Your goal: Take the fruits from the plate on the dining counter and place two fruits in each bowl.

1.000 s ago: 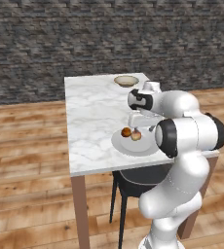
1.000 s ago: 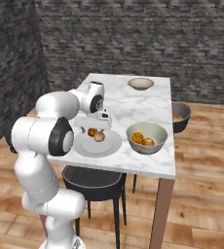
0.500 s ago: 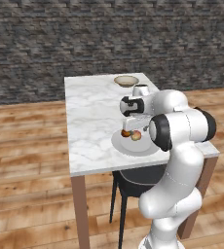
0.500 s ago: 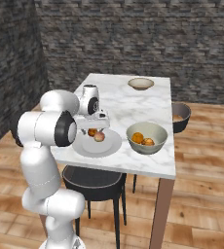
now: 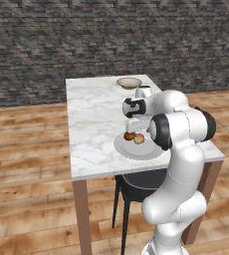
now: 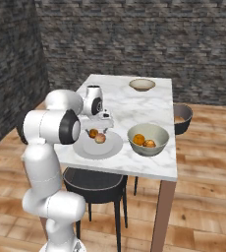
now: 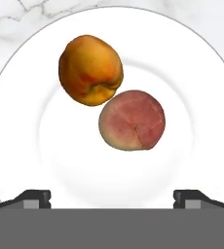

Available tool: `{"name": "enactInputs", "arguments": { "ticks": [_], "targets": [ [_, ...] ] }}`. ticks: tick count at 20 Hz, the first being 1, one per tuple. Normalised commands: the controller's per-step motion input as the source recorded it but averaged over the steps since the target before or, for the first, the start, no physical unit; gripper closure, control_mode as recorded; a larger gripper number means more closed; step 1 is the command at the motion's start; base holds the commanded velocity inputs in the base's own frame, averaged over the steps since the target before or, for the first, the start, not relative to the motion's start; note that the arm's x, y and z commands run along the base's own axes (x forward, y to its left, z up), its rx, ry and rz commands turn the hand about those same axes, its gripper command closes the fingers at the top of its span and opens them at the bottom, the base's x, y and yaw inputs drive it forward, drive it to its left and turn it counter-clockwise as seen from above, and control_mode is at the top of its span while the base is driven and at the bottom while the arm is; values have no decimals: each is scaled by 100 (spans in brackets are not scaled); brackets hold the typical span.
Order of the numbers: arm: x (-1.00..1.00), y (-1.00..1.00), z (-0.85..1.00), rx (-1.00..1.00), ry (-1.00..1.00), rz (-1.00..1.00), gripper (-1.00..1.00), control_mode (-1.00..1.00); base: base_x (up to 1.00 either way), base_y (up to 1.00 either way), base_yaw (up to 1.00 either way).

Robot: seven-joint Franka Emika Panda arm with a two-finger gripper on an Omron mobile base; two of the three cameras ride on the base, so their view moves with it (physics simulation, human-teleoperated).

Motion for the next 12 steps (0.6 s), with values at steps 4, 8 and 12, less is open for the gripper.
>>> {"name": "enactInputs", "arguments": {
  "ticks": [4,8,12],
  "targets": [
    [24,0,-28,0,0,0,-100,-100,0,0,0],
    [28,-7,-34,0,0,0,-100,-100,0,0,0],
    [14,-13,-35,0,0,0,-100,-100,0,0,0]
  ]
}}
